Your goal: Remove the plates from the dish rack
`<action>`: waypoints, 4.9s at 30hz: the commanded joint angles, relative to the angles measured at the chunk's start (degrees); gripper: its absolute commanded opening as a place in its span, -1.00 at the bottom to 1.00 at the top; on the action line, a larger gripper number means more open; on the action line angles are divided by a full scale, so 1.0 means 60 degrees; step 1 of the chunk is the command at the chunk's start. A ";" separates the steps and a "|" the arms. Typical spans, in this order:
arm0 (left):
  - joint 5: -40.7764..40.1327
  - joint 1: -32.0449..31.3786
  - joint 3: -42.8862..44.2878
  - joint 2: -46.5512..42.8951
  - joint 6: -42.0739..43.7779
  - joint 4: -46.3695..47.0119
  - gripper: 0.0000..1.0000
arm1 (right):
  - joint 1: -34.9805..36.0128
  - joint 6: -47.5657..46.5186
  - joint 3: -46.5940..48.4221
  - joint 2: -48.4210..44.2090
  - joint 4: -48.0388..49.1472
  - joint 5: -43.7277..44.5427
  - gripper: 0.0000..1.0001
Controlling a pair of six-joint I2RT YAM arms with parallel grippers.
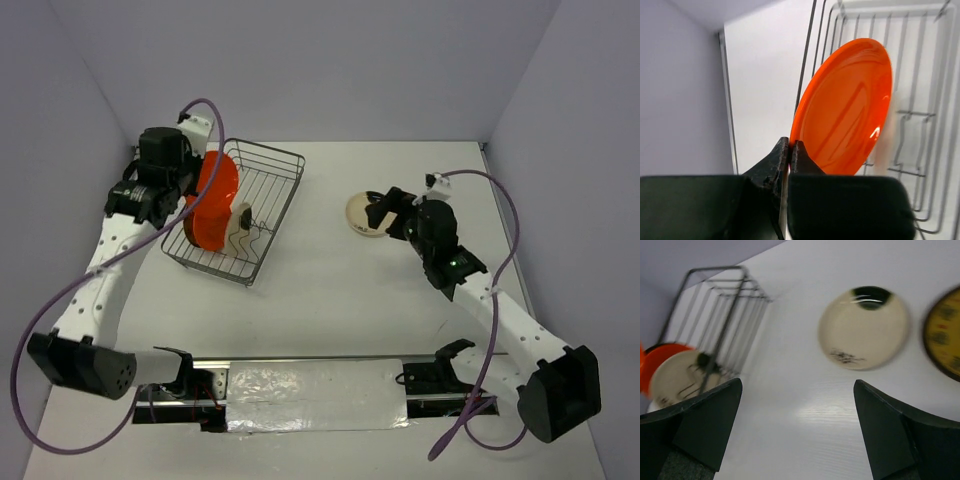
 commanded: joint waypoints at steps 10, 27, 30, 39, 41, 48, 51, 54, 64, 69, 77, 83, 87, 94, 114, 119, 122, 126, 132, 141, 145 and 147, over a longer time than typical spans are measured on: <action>0.8032 -0.0008 -0.0966 -0.2455 -0.1168 0.0923 -1.00 | 0.2496 -0.1170 0.2582 0.3082 0.5074 -0.6052 1.00; 0.3005 -0.0008 -0.0657 -0.0814 -0.0745 -0.0132 0.76 | 0.2146 0.0397 0.0901 0.2674 0.1179 -0.1453 -1.00; 0.2052 -0.0008 -0.0994 -0.0478 -0.0554 -0.0322 0.65 | 0.1692 0.0587 -0.0285 0.2878 0.2010 -0.2197 -0.99; 0.1902 -0.0022 -0.1331 0.0329 -0.0554 -0.0338 0.50 | 0.0900 0.0764 -0.1006 0.4722 0.2981 -0.3078 -0.59; 0.1639 -0.0022 -0.1434 0.0431 -0.0568 -0.0294 0.52 | 0.0973 0.0647 -0.0831 0.4914 0.2645 -0.2903 0.27; 0.0994 -0.0052 -0.1771 0.0973 -0.0597 -0.0059 0.39 | 0.2305 0.0177 0.0692 0.4741 -0.2259 0.1765 1.00; 0.0789 -0.0081 -0.1756 0.1237 -0.0641 0.0014 0.38 | 0.2365 0.0310 0.0636 0.4011 -0.2820 0.2502 1.00; 0.0774 -0.0095 -0.1727 0.1515 -0.0641 0.0160 0.24 | 0.2423 0.0266 0.0445 0.3218 -0.2908 0.2576 1.00; 0.0554 -0.0301 -0.1361 0.2745 -0.1007 0.0308 -0.79 | 0.2614 0.0280 0.0474 0.2177 -0.3362 0.2635 1.00; 0.0262 -0.0315 -0.0967 0.2206 -0.1227 -0.0072 -1.00 | 0.2687 0.0309 0.0561 0.1927 -0.3552 0.2751 1.00; 0.0405 -0.0330 0.0759 0.0785 -0.0656 -0.1142 -1.00 | 0.2878 -0.0404 0.0884 0.1518 -0.1786 0.1117 1.00; 0.2727 -0.0315 0.1394 -0.0299 -0.0875 -0.1378 -1.00 | 0.2878 -0.1389 0.0883 0.1428 0.2917 -0.4186 1.00; 0.6121 -0.0315 0.0648 -0.0973 -0.0686 -0.1172 -1.00 | 0.2878 -0.1287 0.1468 0.1824 0.4354 -0.5172 1.00; 1.0846 -0.0315 -0.0057 -0.1223 -0.0056 -0.1333 -1.00 | 0.2878 -0.1023 0.2260 0.2659 0.5163 -0.5714 0.95; 0.0849 -0.0169 0.0062 -0.0739 -0.1287 -0.0705 0.99 | -0.1148 0.1189 0.1703 0.3404 0.1121 -0.1762 -1.00; 0.0525 -0.0154 -0.0877 -0.1091 -0.0935 -0.0513 0.99 | -0.2629 0.1189 0.2273 0.5308 0.2012 -0.2928 -0.87; 0.0393 -0.0139 -0.0980 -0.1354 -0.0700 -0.0586 0.99 | -0.2982 0.0897 0.3077 0.6334 0.2087 -0.3297 -0.80; 0.0203 -0.0139 -0.1155 -0.1691 -0.0495 -0.0645 0.99 | -0.3026 0.0632 0.3857 0.7155 0.1429 -0.3649 -0.18; -0.0017 -0.0139 -0.1507 -0.1926 -0.0363 -0.0704 0.99 | -0.2456 0.0034 0.4222 0.6966 -0.0438 -0.2131 1.00; -0.0281 -0.0125 -0.1917 -0.1400 -0.0275 -0.0309 0.67 | -0.0756 -0.0833 0.4345 0.5466 -0.2501 0.1303 1.00; -0.0426 -0.0139 -0.2035 -0.0785 -0.0289 0.0116 0.31 | -0.0170 -0.0862 0.3053 0.3863 -0.1898 0.0936 1.00; -0.0690 -0.0125 -0.2035 -0.0287 -0.0246 0.0437 0.24 | 0.0108 -0.0906 0.2935 0.3395 -0.2043 0.0921 1.00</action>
